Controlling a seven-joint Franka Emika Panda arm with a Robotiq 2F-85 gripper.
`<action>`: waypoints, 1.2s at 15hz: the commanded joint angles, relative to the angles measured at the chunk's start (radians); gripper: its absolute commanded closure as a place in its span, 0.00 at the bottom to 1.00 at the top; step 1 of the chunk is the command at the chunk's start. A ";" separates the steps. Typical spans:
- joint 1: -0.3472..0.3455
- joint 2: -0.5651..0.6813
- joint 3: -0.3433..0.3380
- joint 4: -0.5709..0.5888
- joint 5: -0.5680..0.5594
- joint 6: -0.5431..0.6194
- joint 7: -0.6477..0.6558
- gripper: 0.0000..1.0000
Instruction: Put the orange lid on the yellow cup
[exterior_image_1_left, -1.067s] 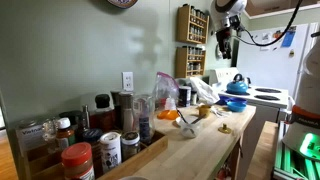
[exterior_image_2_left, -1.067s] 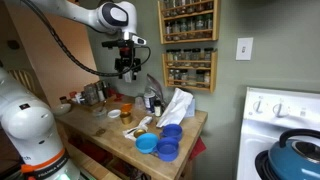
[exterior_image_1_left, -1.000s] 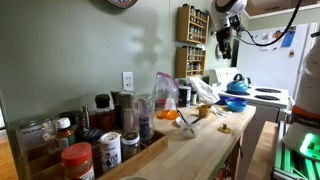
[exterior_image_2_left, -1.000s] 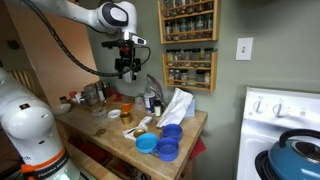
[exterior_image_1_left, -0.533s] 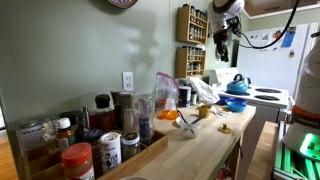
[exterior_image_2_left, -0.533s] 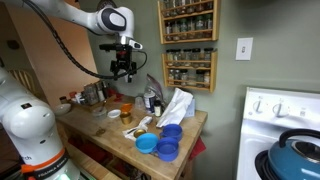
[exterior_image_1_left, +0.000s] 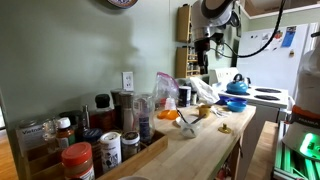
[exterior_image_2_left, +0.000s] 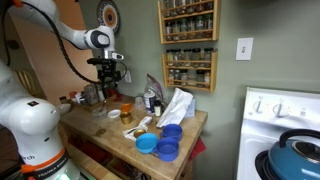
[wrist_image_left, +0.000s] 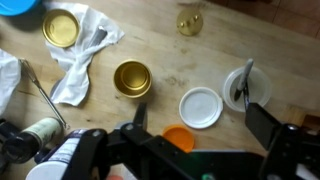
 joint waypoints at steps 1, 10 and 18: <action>0.008 0.064 0.009 -0.001 0.023 0.106 0.044 0.00; -0.010 0.243 0.070 0.100 -0.050 0.199 0.432 0.00; 0.053 0.455 0.057 0.135 -0.127 0.462 0.984 0.00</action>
